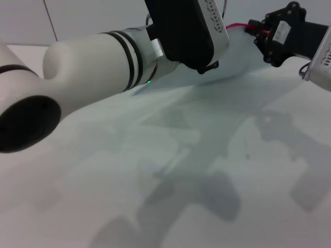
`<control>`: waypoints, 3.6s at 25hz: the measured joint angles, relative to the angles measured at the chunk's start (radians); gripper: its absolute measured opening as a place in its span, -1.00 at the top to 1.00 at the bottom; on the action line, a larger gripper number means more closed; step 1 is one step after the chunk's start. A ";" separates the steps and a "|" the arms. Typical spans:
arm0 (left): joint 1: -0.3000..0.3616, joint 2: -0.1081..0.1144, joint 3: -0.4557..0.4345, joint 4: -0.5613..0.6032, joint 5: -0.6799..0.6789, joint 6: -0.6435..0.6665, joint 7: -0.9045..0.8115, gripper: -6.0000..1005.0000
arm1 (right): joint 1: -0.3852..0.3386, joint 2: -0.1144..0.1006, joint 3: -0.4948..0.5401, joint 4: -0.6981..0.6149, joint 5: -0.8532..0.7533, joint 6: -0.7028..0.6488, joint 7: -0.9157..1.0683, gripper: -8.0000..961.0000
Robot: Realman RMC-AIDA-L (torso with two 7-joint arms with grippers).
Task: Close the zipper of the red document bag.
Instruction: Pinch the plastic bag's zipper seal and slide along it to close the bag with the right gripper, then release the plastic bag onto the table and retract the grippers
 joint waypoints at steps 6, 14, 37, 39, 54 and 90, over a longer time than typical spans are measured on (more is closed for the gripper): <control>0.040 0.001 0.002 -0.040 0.002 -0.002 0.023 0.91 | -0.004 0.000 0.004 0.028 0.000 0.050 0.000 0.87; 0.093 0.001 0.011 -0.087 0.001 -0.002 0.057 0.92 | 0.000 -0.003 0.008 0.081 -0.002 0.132 -0.006 0.87; 0.206 0.006 0.026 -0.238 0.002 -0.064 0.076 0.93 | 0.034 -0.004 0.044 0.213 -0.006 0.357 0.001 0.88; 0.221 0.006 0.026 -0.253 0.002 -0.069 0.077 0.93 | 0.037 -0.004 0.055 0.227 -0.005 0.375 0.001 0.88; 0.252 0.005 -0.010 -0.274 0.002 -0.080 0.108 0.95 | 0.037 -0.003 0.089 0.237 -0.005 0.431 0.002 0.75; 0.227 -0.002 -0.158 0.221 -0.158 0.654 -0.108 0.04 | 0.016 -0.003 -0.463 0.361 0.018 1.272 0.815 0.02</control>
